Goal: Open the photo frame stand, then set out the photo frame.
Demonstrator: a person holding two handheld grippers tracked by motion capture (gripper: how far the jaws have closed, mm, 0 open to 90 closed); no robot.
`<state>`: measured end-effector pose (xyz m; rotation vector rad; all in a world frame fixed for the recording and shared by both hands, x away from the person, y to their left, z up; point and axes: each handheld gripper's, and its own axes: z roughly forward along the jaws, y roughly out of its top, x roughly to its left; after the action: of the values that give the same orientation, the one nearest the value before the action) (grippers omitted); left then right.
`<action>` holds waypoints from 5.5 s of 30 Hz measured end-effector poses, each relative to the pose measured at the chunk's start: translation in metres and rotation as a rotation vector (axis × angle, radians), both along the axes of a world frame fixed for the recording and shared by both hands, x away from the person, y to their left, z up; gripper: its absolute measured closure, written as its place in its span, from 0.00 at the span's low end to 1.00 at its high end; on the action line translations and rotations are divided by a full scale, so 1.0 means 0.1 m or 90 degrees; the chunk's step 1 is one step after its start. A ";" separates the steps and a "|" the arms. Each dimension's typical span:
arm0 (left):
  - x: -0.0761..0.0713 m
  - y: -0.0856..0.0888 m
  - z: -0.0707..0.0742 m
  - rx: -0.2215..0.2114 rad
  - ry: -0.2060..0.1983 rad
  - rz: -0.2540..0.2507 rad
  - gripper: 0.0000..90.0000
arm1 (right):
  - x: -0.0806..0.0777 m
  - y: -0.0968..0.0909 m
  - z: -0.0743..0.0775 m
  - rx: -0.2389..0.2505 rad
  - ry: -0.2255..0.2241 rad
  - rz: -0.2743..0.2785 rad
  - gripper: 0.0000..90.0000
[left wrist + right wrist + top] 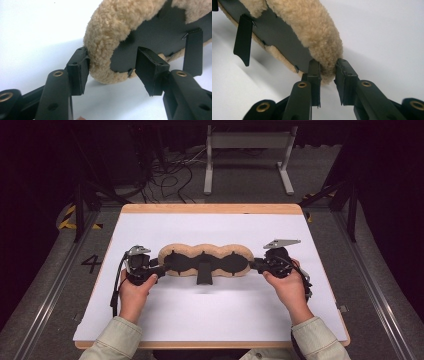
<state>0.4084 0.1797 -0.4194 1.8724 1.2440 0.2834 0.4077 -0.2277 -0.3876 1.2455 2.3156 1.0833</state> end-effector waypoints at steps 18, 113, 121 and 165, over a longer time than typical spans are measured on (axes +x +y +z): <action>-0.14 -0.06 0.02 0.082 -0.016 -0.043 0.56 | -0.15 -0.01 -0.06 -0.072 -0.004 0.043 0.83; -0.48 -0.40 -0.03 0.060 -0.010 -0.207 0.96 | -0.15 -0.15 -0.13 -0.106 -0.081 0.178 1.00; -0.45 -0.35 -0.04 0.057 -0.010 -0.200 0.95 | -0.33 -0.11 -0.09 -0.133 -0.070 0.209 1.00; -0.50 -1.39 -0.29 0.114 -0.060 -0.294 1.00 | -0.60 -0.30 -0.11 -0.108 -0.087 0.159 1.00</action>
<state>0.3585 0.0409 -0.4480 2.2099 0.7123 0.2329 0.3473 -0.2573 -0.3986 0.8108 2.4434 0.9883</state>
